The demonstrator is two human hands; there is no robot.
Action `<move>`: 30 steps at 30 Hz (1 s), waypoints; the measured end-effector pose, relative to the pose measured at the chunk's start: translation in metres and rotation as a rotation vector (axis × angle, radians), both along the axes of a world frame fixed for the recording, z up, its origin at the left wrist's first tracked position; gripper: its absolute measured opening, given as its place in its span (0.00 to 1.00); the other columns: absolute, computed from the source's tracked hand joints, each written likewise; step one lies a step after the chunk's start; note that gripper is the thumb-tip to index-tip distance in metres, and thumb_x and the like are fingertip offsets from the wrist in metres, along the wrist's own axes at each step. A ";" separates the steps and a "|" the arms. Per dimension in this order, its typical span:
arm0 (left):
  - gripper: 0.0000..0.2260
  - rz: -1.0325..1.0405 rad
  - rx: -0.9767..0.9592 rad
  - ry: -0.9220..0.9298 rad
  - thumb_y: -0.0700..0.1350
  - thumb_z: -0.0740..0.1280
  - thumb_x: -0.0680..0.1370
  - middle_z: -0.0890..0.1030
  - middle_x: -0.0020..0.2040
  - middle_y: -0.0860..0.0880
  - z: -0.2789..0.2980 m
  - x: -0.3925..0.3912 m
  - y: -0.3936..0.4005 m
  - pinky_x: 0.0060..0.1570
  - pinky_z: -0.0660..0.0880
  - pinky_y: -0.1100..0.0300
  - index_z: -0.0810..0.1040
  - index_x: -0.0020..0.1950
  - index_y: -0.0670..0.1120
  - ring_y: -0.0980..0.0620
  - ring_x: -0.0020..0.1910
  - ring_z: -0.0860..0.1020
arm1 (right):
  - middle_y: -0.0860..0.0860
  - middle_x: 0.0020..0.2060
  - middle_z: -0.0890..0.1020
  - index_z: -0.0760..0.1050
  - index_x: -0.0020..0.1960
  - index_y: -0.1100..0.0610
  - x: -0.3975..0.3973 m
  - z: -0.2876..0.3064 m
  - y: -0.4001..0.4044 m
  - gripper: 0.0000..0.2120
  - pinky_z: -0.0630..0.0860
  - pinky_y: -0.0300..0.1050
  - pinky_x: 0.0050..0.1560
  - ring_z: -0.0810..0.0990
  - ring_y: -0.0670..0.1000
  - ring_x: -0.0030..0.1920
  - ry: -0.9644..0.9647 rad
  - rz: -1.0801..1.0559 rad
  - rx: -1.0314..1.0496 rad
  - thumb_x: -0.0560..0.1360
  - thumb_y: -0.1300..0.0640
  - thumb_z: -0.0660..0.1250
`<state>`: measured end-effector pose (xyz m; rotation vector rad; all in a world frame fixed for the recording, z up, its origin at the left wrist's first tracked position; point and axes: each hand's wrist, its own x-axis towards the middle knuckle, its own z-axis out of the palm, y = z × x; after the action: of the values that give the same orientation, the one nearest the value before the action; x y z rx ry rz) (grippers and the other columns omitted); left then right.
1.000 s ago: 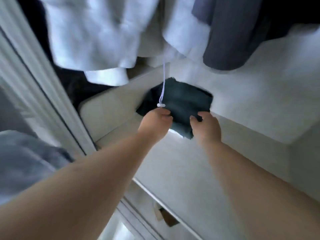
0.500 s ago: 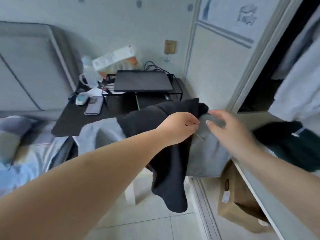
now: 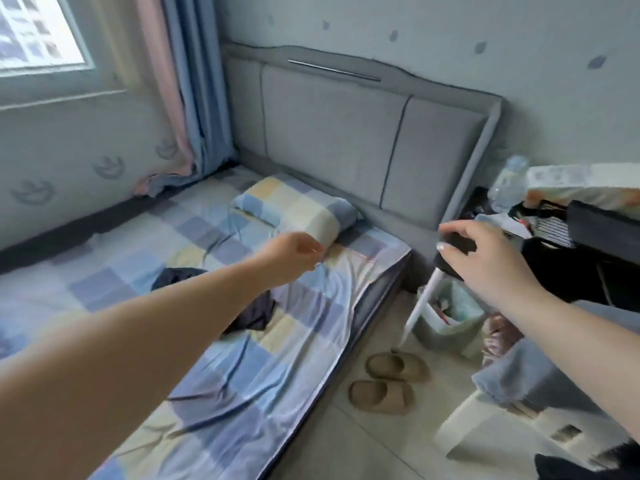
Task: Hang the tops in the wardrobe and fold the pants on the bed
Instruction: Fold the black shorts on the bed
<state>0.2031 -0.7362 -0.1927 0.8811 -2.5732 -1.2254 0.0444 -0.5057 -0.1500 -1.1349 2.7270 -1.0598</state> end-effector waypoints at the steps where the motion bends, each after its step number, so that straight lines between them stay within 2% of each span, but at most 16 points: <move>1: 0.04 0.042 0.010 -0.008 0.45 0.66 0.77 0.82 0.45 0.53 -0.002 0.026 -0.026 0.41 0.76 0.66 0.78 0.47 0.54 0.58 0.41 0.81 | 0.51 0.59 0.75 0.75 0.61 0.51 0.017 -0.004 -0.026 0.14 0.70 0.48 0.62 0.74 0.51 0.61 -0.004 0.042 -0.003 0.76 0.56 0.67; 4: 0.02 0.255 0.006 -0.030 0.46 0.66 0.77 0.80 0.43 0.56 -0.016 0.136 -0.111 0.36 0.73 0.74 0.78 0.48 0.54 0.65 0.37 0.78 | 0.51 0.57 0.75 0.76 0.60 0.53 0.084 -0.027 -0.125 0.14 0.66 0.38 0.53 0.74 0.48 0.54 -0.011 0.216 0.033 0.75 0.58 0.67; 5: 0.02 0.304 0.005 -0.033 0.47 0.66 0.77 0.81 0.44 0.55 -0.021 0.160 -0.129 0.38 0.73 0.73 0.78 0.48 0.53 0.63 0.39 0.79 | 0.51 0.56 0.75 0.76 0.60 0.53 0.098 -0.034 -0.143 0.14 0.64 0.36 0.50 0.73 0.47 0.52 -0.005 0.254 0.045 0.75 0.58 0.68; 7: 0.02 0.443 0.026 -0.059 0.47 0.66 0.77 0.82 0.48 0.50 -0.039 0.223 -0.168 0.47 0.76 0.63 0.79 0.48 0.52 0.53 0.47 0.81 | 0.50 0.55 0.74 0.76 0.59 0.51 0.135 -0.056 -0.192 0.13 0.64 0.38 0.48 0.73 0.48 0.51 -0.022 0.371 0.105 0.75 0.57 0.68; 8: 0.02 0.521 0.059 -0.069 0.47 0.66 0.77 0.83 0.48 0.48 -0.049 0.254 -0.184 0.47 0.77 0.60 0.79 0.47 0.51 0.50 0.48 0.81 | 0.48 0.55 0.73 0.75 0.59 0.50 0.152 -0.067 -0.216 0.12 0.64 0.39 0.49 0.73 0.47 0.52 -0.039 0.427 0.137 0.75 0.57 0.67; 11: 0.06 0.700 0.152 -0.067 0.43 0.66 0.77 0.83 0.46 0.45 -0.085 0.315 -0.216 0.32 0.73 0.66 0.80 0.51 0.44 0.50 0.43 0.81 | 0.47 0.54 0.72 0.75 0.60 0.51 0.182 -0.099 -0.266 0.13 0.62 0.38 0.47 0.71 0.46 0.53 -0.066 0.527 0.214 0.76 0.55 0.67; 13: 0.07 0.771 0.192 -0.069 0.42 0.66 0.77 0.83 0.45 0.43 -0.107 0.340 -0.226 0.28 0.71 0.67 0.80 0.53 0.41 0.49 0.42 0.81 | 0.49 0.55 0.73 0.75 0.60 0.52 0.191 -0.118 -0.292 0.13 0.62 0.38 0.48 0.72 0.46 0.53 -0.088 0.558 0.251 0.76 0.55 0.67; 15: 0.05 0.811 0.229 -0.074 0.42 0.66 0.78 0.83 0.47 0.43 -0.128 0.354 -0.232 0.31 0.71 0.64 0.80 0.51 0.43 0.49 0.45 0.82 | 0.51 0.57 0.74 0.75 0.60 0.52 0.194 -0.139 -0.313 0.14 0.63 0.38 0.49 0.72 0.47 0.54 -0.095 0.576 0.297 0.75 0.56 0.68; 19: 0.06 0.851 0.296 -0.085 0.43 0.66 0.78 0.83 0.45 0.48 -0.186 0.359 -0.246 0.31 0.70 0.64 0.80 0.52 0.45 0.55 0.41 0.81 | 0.51 0.60 0.74 0.75 0.61 0.52 0.189 -0.199 -0.358 0.15 0.63 0.38 0.52 0.72 0.48 0.59 -0.103 0.604 0.430 0.75 0.54 0.68; 22: 0.07 0.876 0.346 -0.119 0.43 0.66 0.78 0.83 0.45 0.47 -0.237 0.351 -0.255 0.37 0.73 0.62 0.80 0.53 0.45 0.53 0.44 0.81 | 0.51 0.61 0.74 0.74 0.62 0.52 0.184 -0.254 -0.387 0.16 0.65 0.40 0.55 0.71 0.50 0.62 -0.114 0.621 0.521 0.75 0.54 0.68; 25: 0.07 0.921 0.396 -0.150 0.44 0.65 0.78 0.83 0.47 0.48 -0.299 0.336 -0.272 0.44 0.75 0.59 0.80 0.53 0.46 0.50 0.48 0.81 | 0.52 0.64 0.73 0.73 0.65 0.53 0.176 -0.321 -0.428 0.18 0.67 0.44 0.63 0.70 0.52 0.65 -0.086 0.687 0.613 0.75 0.53 0.67; 30: 0.08 1.084 0.461 -0.116 0.44 0.65 0.78 0.81 0.49 0.46 -0.393 0.320 -0.288 0.40 0.71 0.62 0.79 0.55 0.45 0.49 0.51 0.79 | 0.51 0.69 0.68 0.67 0.70 0.51 0.175 -0.419 -0.474 0.23 0.65 0.45 0.66 0.65 0.52 0.69 -0.038 0.784 0.736 0.76 0.51 0.65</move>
<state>0.5231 -1.0244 -0.5862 2.0622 -1.3645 -1.3401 0.2192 -0.9798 -0.5694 -1.6930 1.9658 0.0233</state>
